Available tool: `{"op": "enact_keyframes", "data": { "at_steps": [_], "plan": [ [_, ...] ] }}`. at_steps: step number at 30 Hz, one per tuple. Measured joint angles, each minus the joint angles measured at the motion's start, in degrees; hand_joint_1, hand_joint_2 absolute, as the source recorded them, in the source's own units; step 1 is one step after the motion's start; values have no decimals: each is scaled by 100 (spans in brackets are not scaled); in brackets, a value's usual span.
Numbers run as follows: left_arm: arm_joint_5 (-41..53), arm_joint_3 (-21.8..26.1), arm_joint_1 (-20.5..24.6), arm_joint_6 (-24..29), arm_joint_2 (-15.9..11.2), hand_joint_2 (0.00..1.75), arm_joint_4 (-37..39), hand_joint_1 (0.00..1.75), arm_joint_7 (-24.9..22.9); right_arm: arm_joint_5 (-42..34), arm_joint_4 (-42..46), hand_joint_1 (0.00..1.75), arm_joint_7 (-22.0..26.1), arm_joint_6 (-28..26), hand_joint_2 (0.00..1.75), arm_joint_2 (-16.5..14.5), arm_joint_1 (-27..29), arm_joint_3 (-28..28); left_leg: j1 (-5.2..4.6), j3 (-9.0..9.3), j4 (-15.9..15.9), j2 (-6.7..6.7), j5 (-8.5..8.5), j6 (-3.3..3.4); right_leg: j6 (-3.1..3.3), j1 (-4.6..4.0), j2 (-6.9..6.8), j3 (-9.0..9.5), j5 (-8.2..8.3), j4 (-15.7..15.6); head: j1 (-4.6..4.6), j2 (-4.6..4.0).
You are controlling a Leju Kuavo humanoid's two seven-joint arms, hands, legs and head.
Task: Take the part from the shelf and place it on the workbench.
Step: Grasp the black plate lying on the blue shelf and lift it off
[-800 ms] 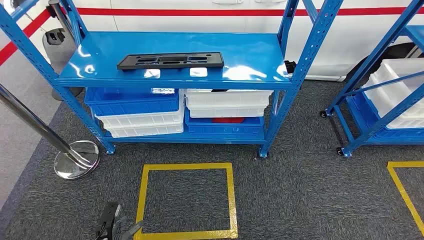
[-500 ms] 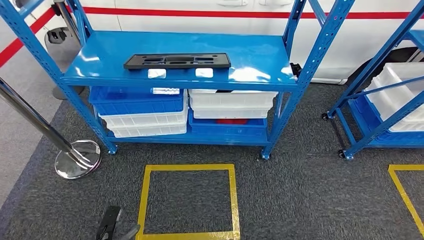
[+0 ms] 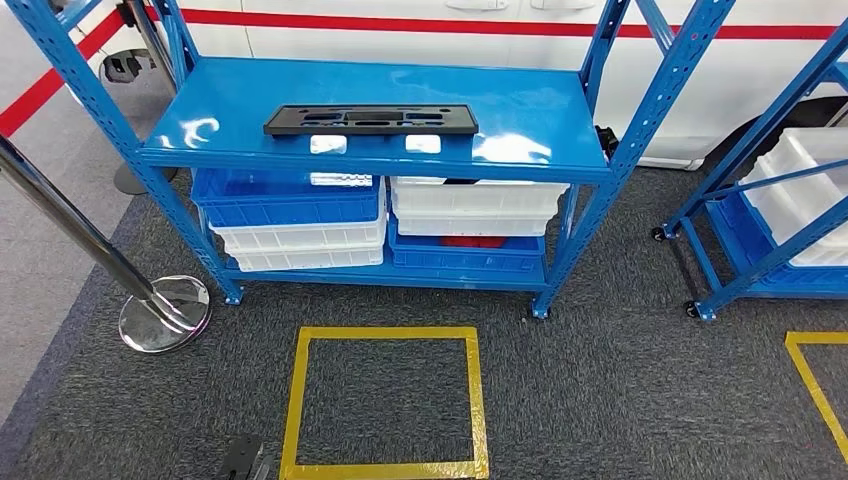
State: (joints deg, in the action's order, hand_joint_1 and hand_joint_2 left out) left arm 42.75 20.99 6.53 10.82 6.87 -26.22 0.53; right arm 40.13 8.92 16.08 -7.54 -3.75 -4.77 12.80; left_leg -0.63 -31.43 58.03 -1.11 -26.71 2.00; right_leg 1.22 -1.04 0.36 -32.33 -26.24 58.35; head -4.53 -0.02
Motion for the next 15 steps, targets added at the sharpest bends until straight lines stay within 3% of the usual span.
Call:
{"op": "enact_keyframes", "data": {
  "at_steps": [2, 4, 7, 8, 9, 10, 13, 15],
  "plan": [
    [216, 101, 10, 32, 46, 0, 98, 0, -4, 256, 59, 0, 103, -51, 0, -23, -230, -4, 3, -15, 0, -1, 4, -46, 6, 14, -8, 7, 23, -67, -1, 0],
    [422, 189, 24, 64, 74, 0, 179, 0, -13, 508, 129, 0, 206, -112, 0, -55, -452, -29, 5, -85, 171, 10, -111, -101, 25, 57, -32, 47, 66, -151, -1, 0],
    [726, 323, 48, 114, 92, 0, 316, 0, -34, 907, 257, 0, 346, -230, 0, -87, -816, -153, 62, -564, 1181, 23, -600, -198, 46, 75, -67, 67, 85, -185, -2, 0],
    [810, 362, 48, 125, 95, 0, 358, 0, -42, 1027, 298, 0, 381, -257, 0, -101, -931, -212, 87, -729, 1498, 25, -696, -228, 45, 76, -73, 66, 83, -180, -2, 0],
    [893, 401, 47, 134, 101, 0, 398, 0, -48, 1148, 345, 0, 414, -285, 0, -118, -1041, -280, 111, -819, 1642, 30, -686, -256, 39, 81, -77, 65, 78, -170, -2, 0],
    [967, 433, 48, 143, 106, 0, 431, 0, -56, 1259, 396, 0, 441, -310, 0, -135, -1144, -349, 133, -795, 1546, 40, -557, -281, 26, 90, -79, 65, 69, -154, -2, 0],
    [1207, 526, 69, 175, 136, 0, 529, 0, -85, 1602, 594, 0, 509, -394, 0, -185, -1501, -596, 183, -345, 482, 96, 8, -329, -53, 113, -82, 44, 8, -50, -1, 0],
    [1360, 597, 92, 203, 167, 0, 601, 0, -113, 1819, 734, 0, 551, -451, 0, -199, -1760, -779, 172, -218, 138, 102, 96, -272, -118, 98, -81, -7, -10, 9, 1, 0]
  ]
}}
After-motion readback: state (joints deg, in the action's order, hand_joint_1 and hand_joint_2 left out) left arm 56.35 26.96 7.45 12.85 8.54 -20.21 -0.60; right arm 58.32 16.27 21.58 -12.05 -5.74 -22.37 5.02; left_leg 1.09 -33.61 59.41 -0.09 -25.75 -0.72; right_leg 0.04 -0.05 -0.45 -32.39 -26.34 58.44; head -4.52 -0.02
